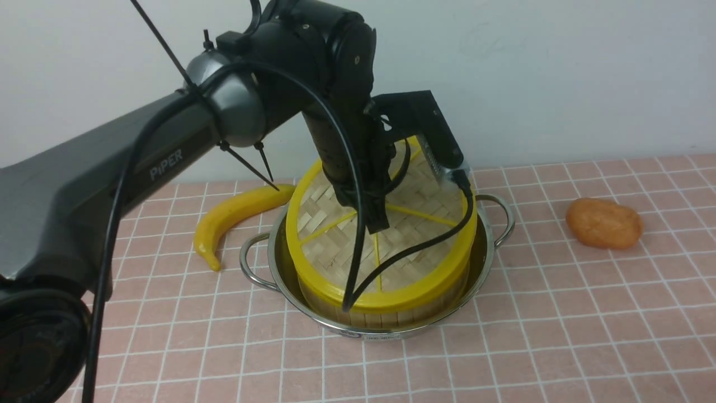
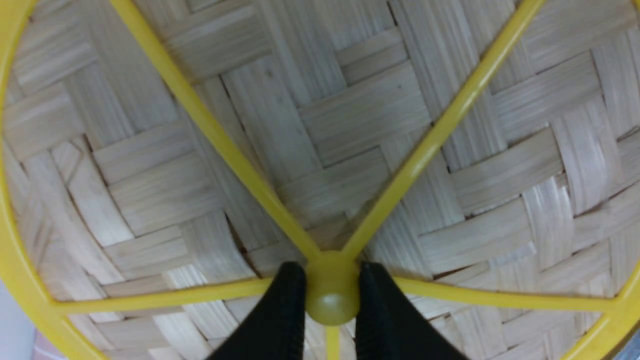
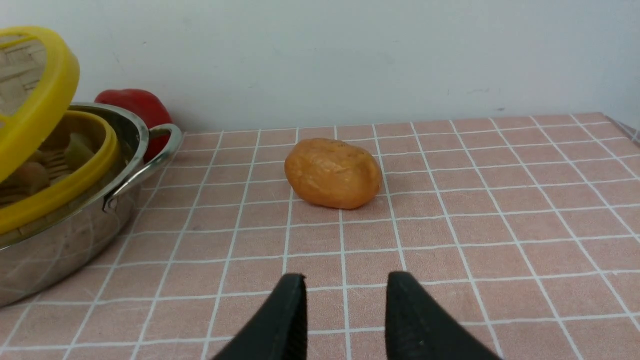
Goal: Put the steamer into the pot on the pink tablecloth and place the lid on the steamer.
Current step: 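Place the yellow bamboo steamer lid onto the steamer in the pot with the left gripper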
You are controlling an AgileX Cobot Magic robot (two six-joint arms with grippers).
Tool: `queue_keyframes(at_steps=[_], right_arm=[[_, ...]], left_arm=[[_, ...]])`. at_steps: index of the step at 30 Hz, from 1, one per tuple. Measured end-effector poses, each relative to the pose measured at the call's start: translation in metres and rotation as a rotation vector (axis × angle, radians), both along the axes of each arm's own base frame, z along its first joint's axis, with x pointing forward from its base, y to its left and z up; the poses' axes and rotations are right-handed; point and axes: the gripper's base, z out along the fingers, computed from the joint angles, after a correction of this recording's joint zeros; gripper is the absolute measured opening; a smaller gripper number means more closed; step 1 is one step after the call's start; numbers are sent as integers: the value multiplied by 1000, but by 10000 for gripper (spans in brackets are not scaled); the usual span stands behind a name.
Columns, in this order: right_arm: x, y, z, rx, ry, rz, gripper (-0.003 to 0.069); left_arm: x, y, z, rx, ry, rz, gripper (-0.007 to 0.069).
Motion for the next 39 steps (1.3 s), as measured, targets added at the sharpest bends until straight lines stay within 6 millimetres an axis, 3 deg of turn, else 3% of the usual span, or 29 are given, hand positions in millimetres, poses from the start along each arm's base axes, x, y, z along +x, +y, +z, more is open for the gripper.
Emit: queue_keyframes(at_steps=[31,39], right_arm=[[0,0,0,1,0,0,243],[0,0,0,1,0,0,243]], left_arm=[[2,4,1,21,-27,55,120],[-2,9,23,22,-55,81,120]])
